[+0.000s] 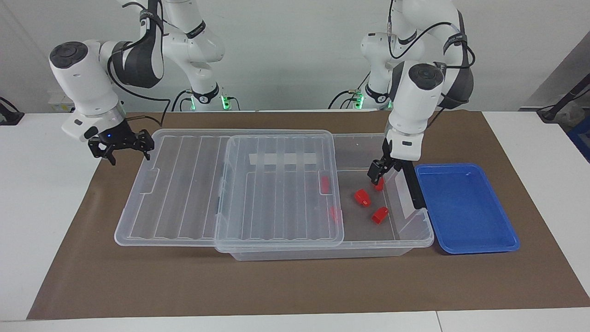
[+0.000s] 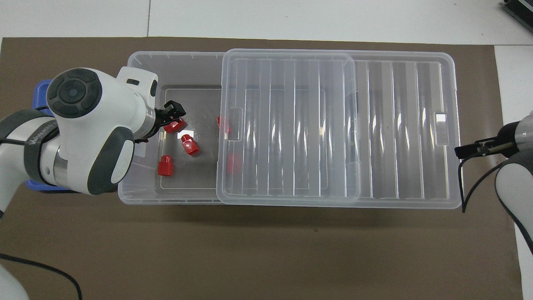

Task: Place red block in blue tray from box
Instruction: 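Reach the left gripper into the open box toward a red block, then grasp a red block with the left gripper and lift it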

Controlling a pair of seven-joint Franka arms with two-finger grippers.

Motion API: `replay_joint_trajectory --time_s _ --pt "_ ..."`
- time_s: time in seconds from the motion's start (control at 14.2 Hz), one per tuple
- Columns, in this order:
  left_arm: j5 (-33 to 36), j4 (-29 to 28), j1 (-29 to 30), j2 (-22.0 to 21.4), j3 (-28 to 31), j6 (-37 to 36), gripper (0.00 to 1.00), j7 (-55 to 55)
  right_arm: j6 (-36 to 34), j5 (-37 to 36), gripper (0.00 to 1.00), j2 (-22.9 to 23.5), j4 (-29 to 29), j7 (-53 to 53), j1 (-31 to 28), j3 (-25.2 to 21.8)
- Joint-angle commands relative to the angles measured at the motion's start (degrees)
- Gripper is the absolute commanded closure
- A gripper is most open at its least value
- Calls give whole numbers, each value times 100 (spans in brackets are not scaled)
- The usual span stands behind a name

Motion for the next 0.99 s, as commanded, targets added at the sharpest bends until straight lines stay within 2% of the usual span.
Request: replay_joint_trajectory --time_s 0.0,0.14,0.35,0.7,0.92 --pt "156 -328 -106 116 72 481 0 -147 -309 -24 0 -284 -14 790 193 52" --pt "156 -451 -159 336 73 832 0 -383 -502 -24 0 -372 73 1423 474 44" --pt "479 -496 -379 836 81 1491 0 -973 -1125 -24 0 -145 766 2057 870 44" --pt "525 -723 -317 943 81 1879 0 -965 -1812 -41 0 391 2128 2367 933 44" --pt "525 -829 -388 908 81 1888 0 -973 -2102 -15 0 585 2587 2367 836 26"
